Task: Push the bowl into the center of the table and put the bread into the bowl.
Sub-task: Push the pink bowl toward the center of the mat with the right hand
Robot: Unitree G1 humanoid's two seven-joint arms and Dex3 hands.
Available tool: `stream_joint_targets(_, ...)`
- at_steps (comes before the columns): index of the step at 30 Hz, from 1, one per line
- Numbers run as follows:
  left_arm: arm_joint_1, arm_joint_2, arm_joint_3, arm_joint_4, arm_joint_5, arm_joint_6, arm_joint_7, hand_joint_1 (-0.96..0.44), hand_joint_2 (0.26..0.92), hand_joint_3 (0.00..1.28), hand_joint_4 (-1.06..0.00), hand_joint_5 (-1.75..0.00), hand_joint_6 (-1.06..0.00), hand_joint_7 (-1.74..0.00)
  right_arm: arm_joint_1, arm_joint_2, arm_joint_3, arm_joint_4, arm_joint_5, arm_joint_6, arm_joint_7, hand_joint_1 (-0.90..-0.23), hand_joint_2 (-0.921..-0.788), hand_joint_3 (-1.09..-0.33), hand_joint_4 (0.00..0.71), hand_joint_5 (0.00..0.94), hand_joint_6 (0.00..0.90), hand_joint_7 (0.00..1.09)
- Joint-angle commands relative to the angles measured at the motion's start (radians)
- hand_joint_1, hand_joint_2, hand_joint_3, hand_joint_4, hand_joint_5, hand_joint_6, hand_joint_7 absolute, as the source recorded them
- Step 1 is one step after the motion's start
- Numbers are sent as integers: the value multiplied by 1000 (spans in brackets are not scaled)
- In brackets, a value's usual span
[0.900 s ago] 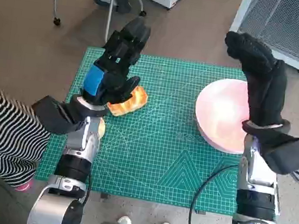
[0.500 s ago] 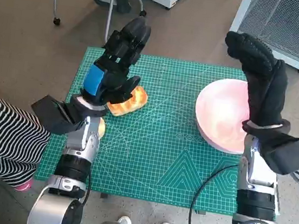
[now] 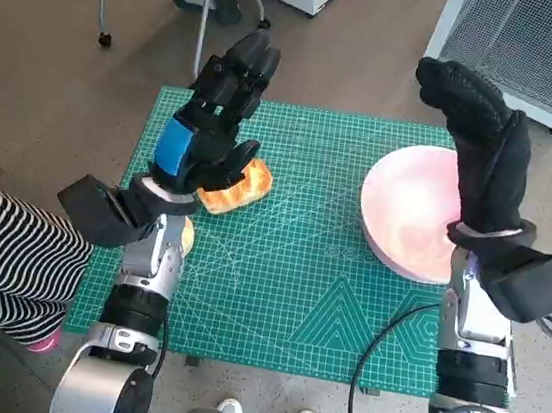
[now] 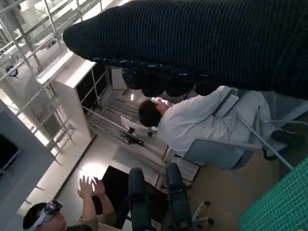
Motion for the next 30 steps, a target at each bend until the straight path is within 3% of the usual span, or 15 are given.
stream_joint_targets(1, -9, 8, -4, -6, 5, 5, 1, -668, 921, 450, -65, -32, 1, -403, 20, -5, -1, 6, -8, 11, 4, -744, -921, -690, 146, 0, -1, 514)
stream_joint_targets(11, -5, 8, -3, -6, 3, 8, -1, -668, 921, 450, -67, -29, 1, -403, 23, -6, 0, 5, -14, 8, 1, -731, -921, -692, 146, 0, -1, 515)
stream_joint_targets(17, -2, 7, -4, -13, 4, 10, 1, -668, 921, 451, -67, -27, 1, -403, 29, -24, -13, 14, -6, -5, 13, -733, -921, -695, 149, 2, -1, 512)
stream_joint_targets(23, 4, 7, -5, -23, 4, 13, 2, -668, 921, 450, -68, -26, 1, -403, 12, -91, -82, 121, 36, -51, 48, -740, -921, -702, 152, 3, -1, 506)
stream_joint_targets(30, 4, 13, 1, -9, -2, 8, -6, -670, 921, 448, -67, -23, 1, -401, -26, -152, -167, 314, 7, -128, -32, -743, -921, -709, 150, 2, -1, 494)
